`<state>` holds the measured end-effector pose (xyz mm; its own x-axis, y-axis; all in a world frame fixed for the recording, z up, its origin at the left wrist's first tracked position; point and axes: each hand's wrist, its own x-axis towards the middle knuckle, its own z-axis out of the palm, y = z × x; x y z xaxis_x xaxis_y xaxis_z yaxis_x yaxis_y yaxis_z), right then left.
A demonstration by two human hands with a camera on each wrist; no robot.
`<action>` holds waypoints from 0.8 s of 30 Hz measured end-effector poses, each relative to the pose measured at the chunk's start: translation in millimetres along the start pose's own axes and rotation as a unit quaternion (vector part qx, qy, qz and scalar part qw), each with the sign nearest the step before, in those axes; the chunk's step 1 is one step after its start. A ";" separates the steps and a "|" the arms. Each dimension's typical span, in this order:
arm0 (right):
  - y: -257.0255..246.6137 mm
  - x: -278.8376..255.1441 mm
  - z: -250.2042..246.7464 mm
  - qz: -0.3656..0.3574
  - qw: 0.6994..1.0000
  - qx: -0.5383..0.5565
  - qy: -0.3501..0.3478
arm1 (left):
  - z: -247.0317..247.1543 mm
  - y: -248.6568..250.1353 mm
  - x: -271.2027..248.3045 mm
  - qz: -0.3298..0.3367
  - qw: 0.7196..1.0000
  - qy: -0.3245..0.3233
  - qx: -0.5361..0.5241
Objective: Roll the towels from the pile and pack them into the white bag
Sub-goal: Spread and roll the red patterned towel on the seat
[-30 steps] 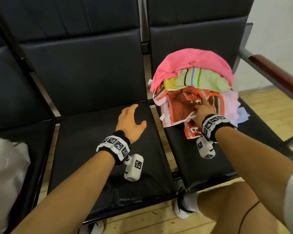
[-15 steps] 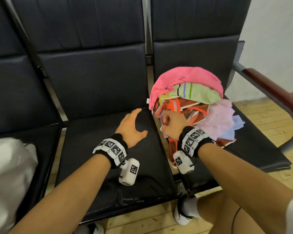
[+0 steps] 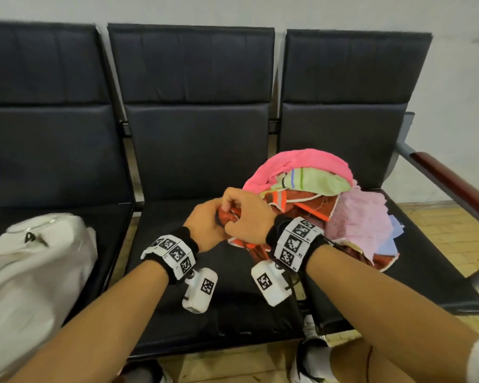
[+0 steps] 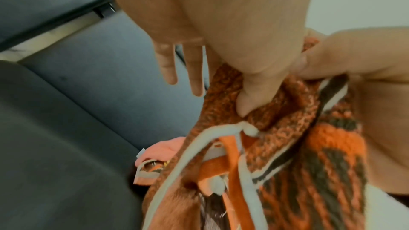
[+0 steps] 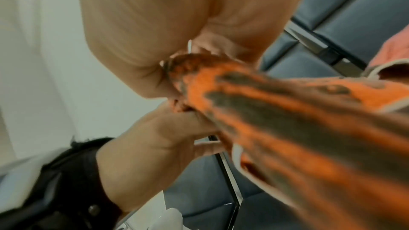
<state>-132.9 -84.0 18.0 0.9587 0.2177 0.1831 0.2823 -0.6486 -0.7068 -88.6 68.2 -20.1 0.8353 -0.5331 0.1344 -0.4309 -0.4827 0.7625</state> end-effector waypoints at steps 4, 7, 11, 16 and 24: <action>-18.4 10.8 5.6 -0.040 0.998 -0.004 0.044 | -36.6 -4.2 -13.8 0.017 0.997 0.075 -0.024; -27.5 18.0 8.8 -0.023 0.997 0.004 0.073 | -62.3 -9.0 -20.9 0.038 0.986 0.159 -0.046; -27.8 27.5 13.5 0.001 0.999 -0.029 0.014 | -92.9 -9.8 -29.4 0.042 0.964 0.253 -0.067; -49.4 38.5 19.3 0.010 0.998 -0.039 0.047 | -129.6 2.1 -39.0 0.047 0.923 0.378 -0.052; -91.0 68.1 37.5 -0.021 0.993 0.088 0.071 | -182.4 -13.3 -61.1 -0.028 0.916 0.401 0.001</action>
<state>-94.6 17.2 69.1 0.9450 0.1277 0.3010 0.3234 -0.5015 -0.8025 -71.7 233.9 76.9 0.8381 0.1728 0.5175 -0.3800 -0.4957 0.7810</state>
